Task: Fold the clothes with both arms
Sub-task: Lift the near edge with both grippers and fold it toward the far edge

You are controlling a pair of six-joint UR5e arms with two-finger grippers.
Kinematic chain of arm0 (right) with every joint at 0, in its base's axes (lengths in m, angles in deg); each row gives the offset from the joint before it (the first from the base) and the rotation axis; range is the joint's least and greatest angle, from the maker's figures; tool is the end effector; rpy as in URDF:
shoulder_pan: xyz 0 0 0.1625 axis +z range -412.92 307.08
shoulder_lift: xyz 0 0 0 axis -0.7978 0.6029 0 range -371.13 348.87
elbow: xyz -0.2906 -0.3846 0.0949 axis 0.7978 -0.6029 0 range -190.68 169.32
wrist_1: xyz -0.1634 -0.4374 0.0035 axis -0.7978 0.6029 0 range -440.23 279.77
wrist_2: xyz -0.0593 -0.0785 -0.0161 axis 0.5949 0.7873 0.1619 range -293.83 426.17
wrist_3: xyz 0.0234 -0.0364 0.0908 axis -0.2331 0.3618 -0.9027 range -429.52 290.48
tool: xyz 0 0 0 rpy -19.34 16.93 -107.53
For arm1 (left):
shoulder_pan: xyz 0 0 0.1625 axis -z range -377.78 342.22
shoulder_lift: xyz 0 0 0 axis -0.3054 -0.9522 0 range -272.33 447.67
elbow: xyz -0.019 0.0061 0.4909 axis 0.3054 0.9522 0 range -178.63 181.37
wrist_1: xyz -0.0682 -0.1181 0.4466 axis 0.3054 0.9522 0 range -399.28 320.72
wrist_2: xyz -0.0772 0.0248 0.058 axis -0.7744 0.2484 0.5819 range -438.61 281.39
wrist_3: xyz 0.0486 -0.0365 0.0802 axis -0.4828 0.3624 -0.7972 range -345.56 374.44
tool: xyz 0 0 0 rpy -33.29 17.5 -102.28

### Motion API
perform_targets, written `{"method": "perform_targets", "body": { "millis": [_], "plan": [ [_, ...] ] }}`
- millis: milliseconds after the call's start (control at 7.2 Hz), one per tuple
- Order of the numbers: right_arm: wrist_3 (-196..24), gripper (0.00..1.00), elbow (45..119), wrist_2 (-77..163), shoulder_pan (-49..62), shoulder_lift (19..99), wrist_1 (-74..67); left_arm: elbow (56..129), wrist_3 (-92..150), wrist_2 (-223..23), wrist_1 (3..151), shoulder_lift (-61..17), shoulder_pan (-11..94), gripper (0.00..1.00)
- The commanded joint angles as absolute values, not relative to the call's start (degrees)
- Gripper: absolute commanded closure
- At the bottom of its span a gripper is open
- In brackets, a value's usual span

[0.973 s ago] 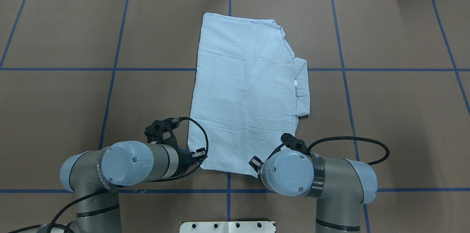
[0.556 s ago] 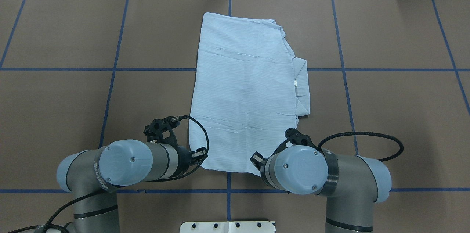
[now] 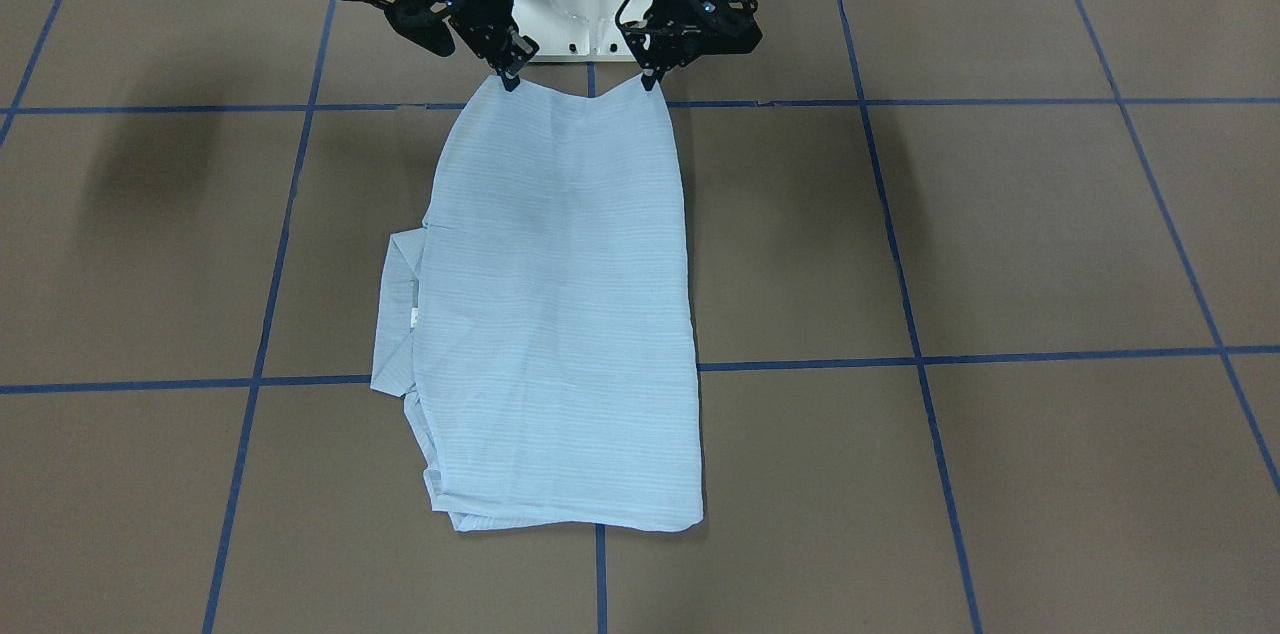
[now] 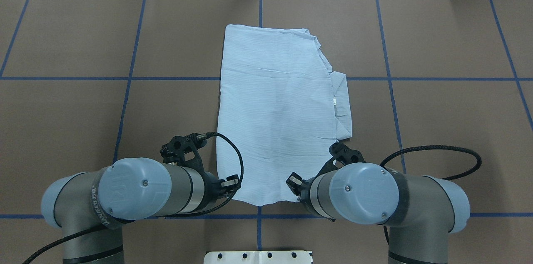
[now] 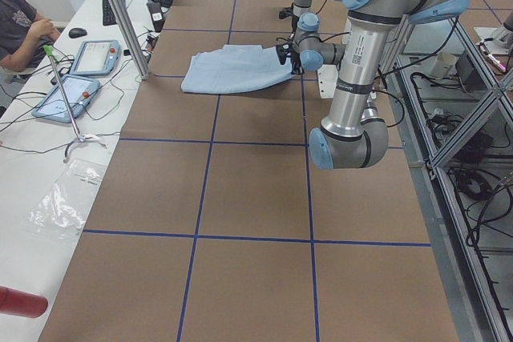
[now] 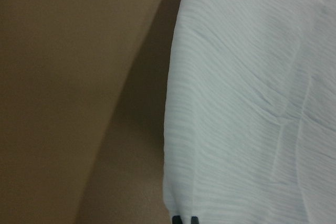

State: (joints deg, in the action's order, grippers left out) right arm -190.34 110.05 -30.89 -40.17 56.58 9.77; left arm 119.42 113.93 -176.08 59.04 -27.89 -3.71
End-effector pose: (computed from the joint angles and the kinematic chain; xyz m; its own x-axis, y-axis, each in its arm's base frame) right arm -0.5538 -0.2494 0.2400 0.4406 0.6211 0.6481 -0.4066 0.7818 -0.4728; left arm 0.5649 -0.2654 0.2045 0.4288 -0.2760 -0.8602 0.2031 0.9573 -0.2059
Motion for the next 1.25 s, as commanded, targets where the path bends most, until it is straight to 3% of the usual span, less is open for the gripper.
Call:
{"method": "perform_targets", "body": {
  "millis": [0, 556, 1112],
  "plan": [
    [-189.40, 1.00, 114.02, -33.66, -39.91, 56.63, 9.68, 124.65, 113.93, -176.69, 54.61, -28.78, -4.85, 1.00],
    [-189.40, 1.00, 118.95, -39.37, -39.39, 57.07, 9.60, 134.16, 114.72, -178.36, 43.70, -28.78, -8.19, 1.00],
    [-183.90, 1.00, 114.58, -40.44, -33.70, 56.37, 9.77, 130.58, 113.93, -178.36, 43.78, -28.61, -4.01, 1.00]
  ]
}}
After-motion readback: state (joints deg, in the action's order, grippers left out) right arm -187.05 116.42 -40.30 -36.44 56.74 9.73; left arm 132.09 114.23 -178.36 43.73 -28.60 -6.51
